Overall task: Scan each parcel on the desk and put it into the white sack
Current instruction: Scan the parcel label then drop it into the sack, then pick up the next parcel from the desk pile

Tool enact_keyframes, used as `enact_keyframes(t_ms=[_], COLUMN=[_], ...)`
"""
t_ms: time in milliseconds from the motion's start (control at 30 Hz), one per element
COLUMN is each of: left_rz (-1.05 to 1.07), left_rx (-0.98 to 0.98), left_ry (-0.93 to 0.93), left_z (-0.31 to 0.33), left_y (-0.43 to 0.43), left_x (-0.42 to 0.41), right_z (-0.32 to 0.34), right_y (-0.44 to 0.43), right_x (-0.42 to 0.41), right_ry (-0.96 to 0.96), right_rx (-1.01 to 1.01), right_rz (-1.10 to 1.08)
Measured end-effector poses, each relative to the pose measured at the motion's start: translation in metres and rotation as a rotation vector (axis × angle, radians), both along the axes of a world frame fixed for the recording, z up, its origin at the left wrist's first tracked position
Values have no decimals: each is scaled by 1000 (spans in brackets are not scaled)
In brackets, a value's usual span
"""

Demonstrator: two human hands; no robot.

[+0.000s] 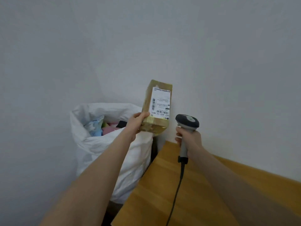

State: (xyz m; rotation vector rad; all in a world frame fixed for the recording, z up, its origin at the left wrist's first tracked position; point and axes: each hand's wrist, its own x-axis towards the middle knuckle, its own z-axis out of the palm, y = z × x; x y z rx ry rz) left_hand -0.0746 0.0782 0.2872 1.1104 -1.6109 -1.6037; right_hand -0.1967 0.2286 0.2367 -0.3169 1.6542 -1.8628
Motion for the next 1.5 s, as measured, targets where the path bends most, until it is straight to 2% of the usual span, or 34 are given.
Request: enact_keyframes(t_ms=[133, 233, 400, 533, 633, 733, 867, 933, 1033, 1133, 1233, 1367, 1500], left_rz=[170, 219, -88, -256, -341, -608, -642, -688, -641, -454, -381, -507, -734], left_rx=[-123, -355, -326, -440, -614, -545, -749, -702, -665, -842, -1003, -1128, -1106], left_ry=[-57, -397, -865, -1017, -942, -876, -1127, -1171, -1088, -933, -746, -669, -679], left_z=[25, 31, 1, -31, -55, -79, -102, -103, -91, -73, -52, -41, -58], left_y=[-82, -154, -260, -298, -309, -307, -313, -315, -311, -297, -260, -185, -93], left_x=[46, 82, 106, 71, 32, 12, 7, 5, -2, -24, -57, -101, -130], right_z=[0, -6, -28, -45, -51, -55, -60, -62, -59, -51, -44, -41, -44], right_y=[-69, -124, -201, -233, -249, -260, -264, -262, -253, -233, -203, -145, -69], right_x=[16, 24, 30, 32, 33, 33, 30, 30, 27, 24, 21, 14, 4], right_ry=[21, 10, -47, -81, -146, -197, -209, -223, -253, -257, -257, -268, -283], right_rx=[25, 54, 144, 194, 179, 163, 164, 168, 139, 122, 103, 65, 87], right_rz=[29, 6, -38, -82, -103, -123, -131, -150, -170, -209, -274, -389, -522])
